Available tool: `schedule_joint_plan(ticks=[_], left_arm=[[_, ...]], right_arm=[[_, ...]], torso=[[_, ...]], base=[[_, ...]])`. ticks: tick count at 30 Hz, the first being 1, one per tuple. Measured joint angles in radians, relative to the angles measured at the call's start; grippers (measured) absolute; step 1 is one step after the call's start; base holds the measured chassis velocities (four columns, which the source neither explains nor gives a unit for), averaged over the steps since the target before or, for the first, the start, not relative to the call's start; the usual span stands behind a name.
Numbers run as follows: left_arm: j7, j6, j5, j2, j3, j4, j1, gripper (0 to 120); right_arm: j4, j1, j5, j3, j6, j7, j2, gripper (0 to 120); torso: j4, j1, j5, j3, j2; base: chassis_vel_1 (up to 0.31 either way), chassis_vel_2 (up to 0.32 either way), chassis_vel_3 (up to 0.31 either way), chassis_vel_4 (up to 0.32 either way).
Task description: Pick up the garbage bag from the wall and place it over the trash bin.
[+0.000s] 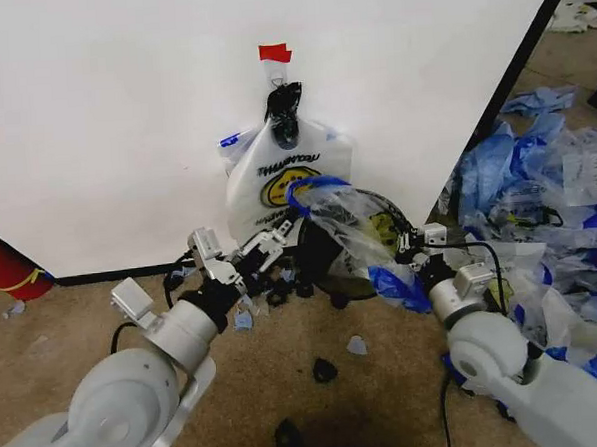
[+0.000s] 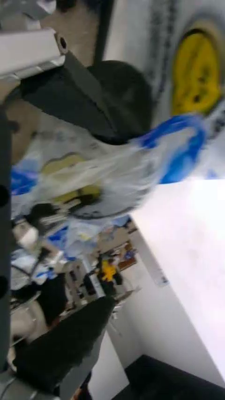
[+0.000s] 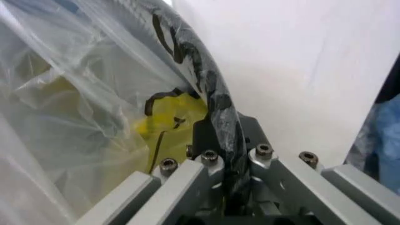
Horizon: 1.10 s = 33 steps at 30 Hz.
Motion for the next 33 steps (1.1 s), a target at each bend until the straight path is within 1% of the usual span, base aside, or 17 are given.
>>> schedule_joint_plan(ticks=[2,5,9,11,14,17,18,23,24,29,30,33], left_arm=[[0.004,0.009,-0.014,-0.006,0.019,-0.001,-0.009,100],[0.007,0.015,-0.027,-0.017,0.043,0.000,-0.035,100],[0.015,0.024,-0.041,-0.041,0.082,0.023,-0.068,100],[0.016,0.026,-0.042,-0.046,0.087,0.028,-0.072,100],[0.018,0.027,-0.043,-0.060,0.108,0.049,-0.092,100],[0.017,0.027,-0.044,-0.079,0.153,0.085,-0.143,100],[0.017,0.027,-0.044,-0.079,0.153,0.085,-0.143,100],[0.005,0.025,-0.040,-0.126,0.240,0.149,-0.230,100],[0.005,0.025,-0.040,-0.126,0.240,0.149,-0.230,100],[0.000,0.022,-0.024,-0.143,0.303,0.196,-0.280,100],[0.000,0.022,-0.024,-0.143,0.303,0.196,-0.280,100],[-0.006,0.019,-0.020,-0.163,0.347,0.226,-0.315,100]], right_arm=[[0.000,-0.001,-0.026,-0.005,0.000,0.005,0.019,0],[0.000,0.000,-0.054,-0.013,0.000,0.003,0.033,0],[-0.002,0.007,-0.122,-0.026,0.000,-0.006,0.058,0],[-0.002,0.009,-0.128,-0.028,-0.001,-0.008,0.062,0],[-0.002,0.020,-0.137,-0.043,-0.004,-0.013,0.074,0],[-0.002,0.026,-0.144,-0.051,-0.004,-0.025,0.080,0],[-0.002,0.026,-0.144,-0.051,-0.004,-0.025,0.080,0],[-0.007,0.030,-0.161,-0.063,-0.007,-0.041,0.086,0],[-0.007,0.030,-0.161,-0.063,-0.007,-0.041,0.086,0],[-0.006,0.026,-0.180,-0.080,-0.007,-0.051,0.097,0],[-0.006,0.026,-0.180,-0.080,-0.007,-0.051,0.097,0],[0.002,0.021,-0.182,-0.077,-0.008,-0.052,0.090,0]], torso=[[-0.0002,0.000,-0.0005,0.000,0.000],[-0.0001,0.000,-0.0002,0.000,0.000],[-0.0004,0.000,-0.0003,0.000,0.000],[-0.0004,0.000,-0.0002,0.000,0.000],[0.0000,0.000,-0.0001,0.000,0.000],[-0.0001,0.000,-0.0003,0.000,0.000],[-0.0001,0.000,-0.0003,0.000,0.000],[-0.0003,0.000,-0.0004,0.000,0.000],[-0.0003,0.000,-0.0004,0.000,0.000],[0.0001,0.000,0.0000,0.000,0.000],[0.0001,0.000,0.0000,0.000,0.000],[0.0001,0.000,0.0000,0.000,0.000]], base=[[0.000,0.000,0.000,0.000],[0.000,0.000,0.000,0.000],[0.000,0.000,0.000,0.000],[0.000,0.000,0.000,0.000],[0.000,0.000,0.000,0.000],[0.000,0.000,0.000,0.000],[0.000,0.000,0.000,0.000],[0.000,0.000,0.000,0.000],[0.000,0.000,0.000,0.000],[0.000,0.000,0.000,0.000],[0.000,0.000,0.000,0.000],[0.000,0.000,0.000,0.000]])
